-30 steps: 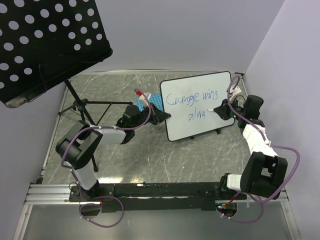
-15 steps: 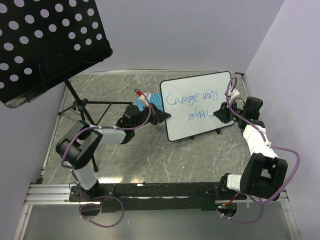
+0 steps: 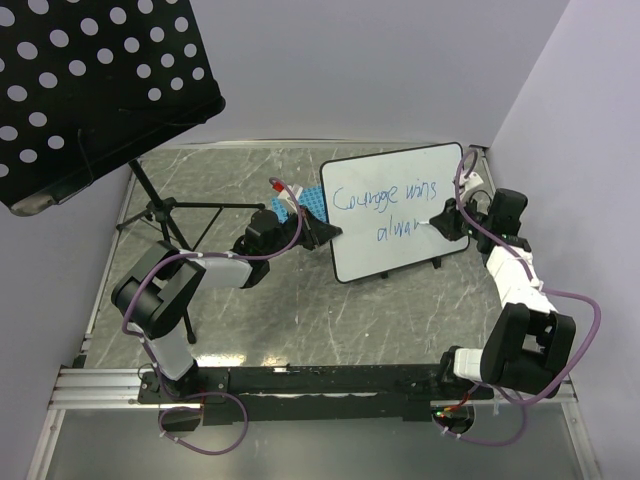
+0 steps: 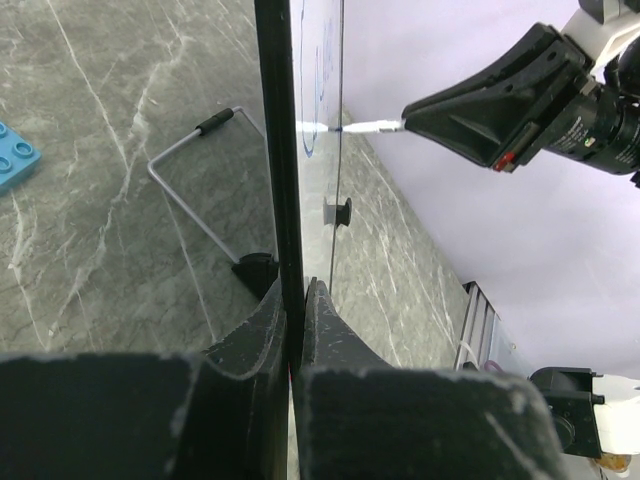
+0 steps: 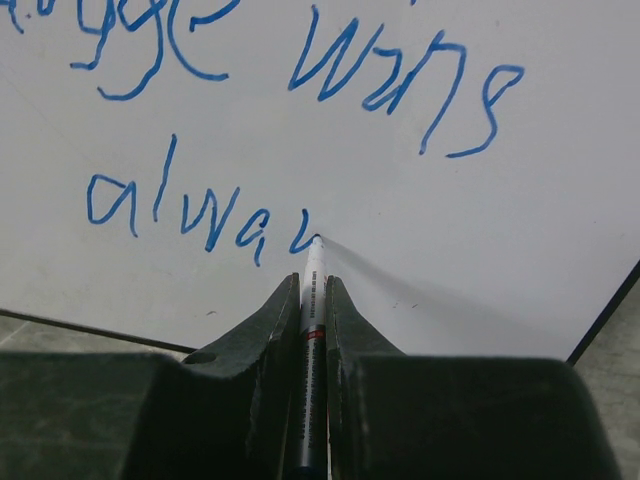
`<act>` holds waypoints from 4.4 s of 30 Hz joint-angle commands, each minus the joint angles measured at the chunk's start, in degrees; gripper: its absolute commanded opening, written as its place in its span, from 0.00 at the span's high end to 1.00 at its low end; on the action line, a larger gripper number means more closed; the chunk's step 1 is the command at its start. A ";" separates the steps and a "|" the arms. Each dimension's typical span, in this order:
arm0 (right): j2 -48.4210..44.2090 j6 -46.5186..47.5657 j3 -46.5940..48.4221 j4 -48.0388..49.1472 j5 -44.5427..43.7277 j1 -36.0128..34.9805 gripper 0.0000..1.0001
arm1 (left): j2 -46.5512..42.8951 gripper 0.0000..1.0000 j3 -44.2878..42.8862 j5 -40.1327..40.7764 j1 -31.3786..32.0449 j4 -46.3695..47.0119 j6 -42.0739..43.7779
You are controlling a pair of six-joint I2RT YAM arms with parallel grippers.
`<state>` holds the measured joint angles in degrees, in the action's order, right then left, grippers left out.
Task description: Write a sentence on the whiteboard
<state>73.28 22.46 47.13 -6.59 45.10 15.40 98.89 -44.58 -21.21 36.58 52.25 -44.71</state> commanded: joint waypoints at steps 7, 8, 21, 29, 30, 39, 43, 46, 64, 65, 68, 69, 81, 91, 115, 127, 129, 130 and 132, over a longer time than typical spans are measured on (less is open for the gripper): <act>1.78 -1.28 3.75 4.04 -0.98 0.16 1.00 | 0.16 0.99 -0.33 -3.13 0.60 1.63 4.81; 1.96 -1.10 3.75 3.69 -0.72 0.16 1.00 | 0.16 0.99 -0.33 -3.13 0.69 1.63 4.81; -1.20 4.52 -0.55 -2.72 1.57 0.16 1.00 | 0.16 0.99 -0.51 -3.22 0.60 1.63 4.72; -3.31 7.25 -2.66 -6.06 1.92 0.16 1.00 | 0.42 0.99 -0.60 -3.22 0.60 1.89 4.46; -3.23 7.77 -2.75 -6.85 2.01 0.07 1.00 | 0.42 0.99 -0.60 -3.22 0.60 1.98 4.45; -2.00 7.87 -2.05 -8.62 2.62 -1.68 1.00 | 0.86 0.99 -0.77 -3.31 0.60 2.24 4.10; -1.47 6.72 -1.52 -8.26 2.53 -3.44 1.00 | 0.69 0.99 -0.69 -3.31 0.60 1.89 4.28; -1.56 5.85 -0.82 -8.09 2.62 -4.50 1.00 | 0.60 0.99 -0.60 -3.22 0.60 1.89 4.45; -10.08 -2.06 2.71 -6.86 7.28 -1.95 1.00 | -0.54 0.99 0.72 -2.96 0.60 2.15 4.72; -10.17 -2.42 2.44 -5.64 7.46 -0.91 1.00 | -0.63 0.99 0.89 -2.78 0.60 2.16 4.72; -9.73 -3.21 1.82 -4.49 7.90 1.64 1.00 | -0.63 0.99 1.33 -2.78 0.51 2.51 4.63; -9.64 -3.47 1.73 -4.22 8.24 2.52 1.00 | -0.54 0.99 1.34 -2.87 0.51 2.59 4.63; -7.80 -5.32 -1.17 2.19 10.09 11.32 1.00 | -0.01 0.99 1.25 -3.31 0.25 3.47 4.10; -4.81 -6.11 -4.59 10.10 14.22 13.17 1.00 | 0.07 0.99 0.90 -3.31 0.34 2.95 4.19; 0.64 -9.36 -6.00 19.42 9.92 8.25 1.00 | 1.39 0.99 -0.25 -3.57 0.25 3.38 3.22; 1.61 -8.49 -7.41 21.18 5.79 7.02 1.00 | 2.01 0.99 0.19 -3.84 0.34 5.14 1.82; 1.96 -8.31 -6.88 20.57 5.35 6.40 1.00 | 2.01 0.99 0.28 -3.66 0.25 5.14 1.64; 2.05 -8.22 -6.79 20.56 4.91 6.22 1.00 | 2.01 0.99 0.28 -3.66 0.34 5.14 1.64; 2.13 -8.31 -6.70 20.83 4.30 5.61 1.00 | 2.01 0.99 0.19 -3.75 0.25 5.14 1.64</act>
<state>74.96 13.15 40.03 11.16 50.39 22.33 100.40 -43.94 -21.63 36.47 55.22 -45.76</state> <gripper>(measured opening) 0.181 0.059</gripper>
